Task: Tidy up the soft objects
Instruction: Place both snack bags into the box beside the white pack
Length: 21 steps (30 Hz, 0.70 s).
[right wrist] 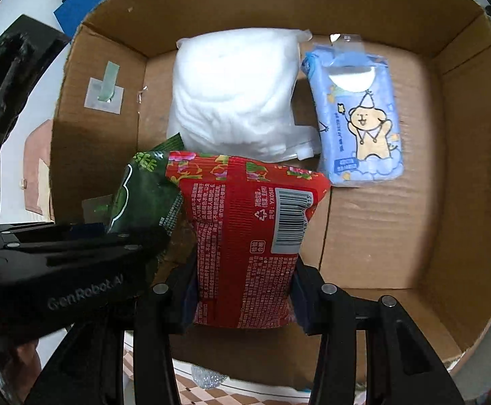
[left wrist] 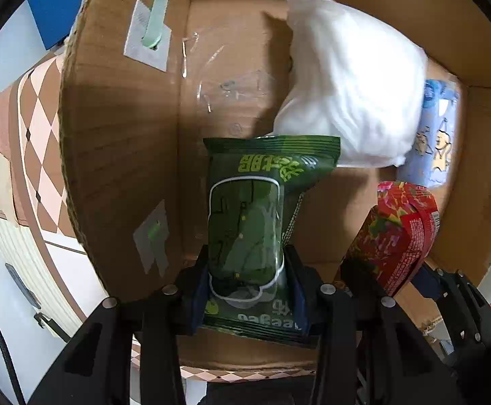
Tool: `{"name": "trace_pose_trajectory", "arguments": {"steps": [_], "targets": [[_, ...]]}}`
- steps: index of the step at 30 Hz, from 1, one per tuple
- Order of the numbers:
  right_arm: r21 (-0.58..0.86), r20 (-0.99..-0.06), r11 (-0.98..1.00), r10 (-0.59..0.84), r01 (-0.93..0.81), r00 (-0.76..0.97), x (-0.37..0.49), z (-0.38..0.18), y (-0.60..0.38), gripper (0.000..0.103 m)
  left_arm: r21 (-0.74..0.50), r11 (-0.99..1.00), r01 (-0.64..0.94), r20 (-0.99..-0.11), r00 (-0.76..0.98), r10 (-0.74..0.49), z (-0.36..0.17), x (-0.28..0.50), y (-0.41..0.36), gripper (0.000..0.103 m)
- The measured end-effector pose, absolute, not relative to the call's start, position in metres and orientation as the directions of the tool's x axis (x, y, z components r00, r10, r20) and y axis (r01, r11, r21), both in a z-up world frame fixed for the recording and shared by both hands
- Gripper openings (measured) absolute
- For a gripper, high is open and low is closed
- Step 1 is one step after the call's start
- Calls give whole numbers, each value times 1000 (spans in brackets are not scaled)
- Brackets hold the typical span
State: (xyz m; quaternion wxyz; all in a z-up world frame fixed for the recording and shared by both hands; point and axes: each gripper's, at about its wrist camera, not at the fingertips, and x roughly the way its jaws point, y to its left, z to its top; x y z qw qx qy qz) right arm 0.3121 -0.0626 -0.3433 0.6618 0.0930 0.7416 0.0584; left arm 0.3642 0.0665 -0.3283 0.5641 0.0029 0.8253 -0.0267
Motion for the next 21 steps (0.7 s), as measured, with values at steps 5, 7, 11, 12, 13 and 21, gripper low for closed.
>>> {"name": "trace_pose_trajectory", "arguments": {"steps": [5, 7, 11, 12, 13, 21], "targets": [[203, -970, 978, 208, 52, -128, 315, -346, -62, 49, -36, 999, 30, -926, -377, -23, -324, 362, 69, 39], [195, -970, 980, 199, 44, -136, 317, -347, -61, 54, -34, 999, 9, -928, -372, -28, -319, 360, 75, 45], [143, -983, 990, 143, 7, -118, 321, -336, -58, 90, -58, 998, 17, -949, -312, -50, -295, 358, 76, 73], [125, -987, 992, 124, -6, -107, 321, -329, -58, 91, -55, 998, 26, -954, -298, -45, -288, 357, 75, 80], [118, -988, 993, 116, -13, -102, 321, -326, -58, 91, -50, 998, 39, -960, -276, -38, -279, 354, 74, 89], [93, -995, 994, 95, -61, 21, 298, -271, -67, 103, -61, 996, 70, -994, -97, -54, -226, 328, 68, 100]]}}
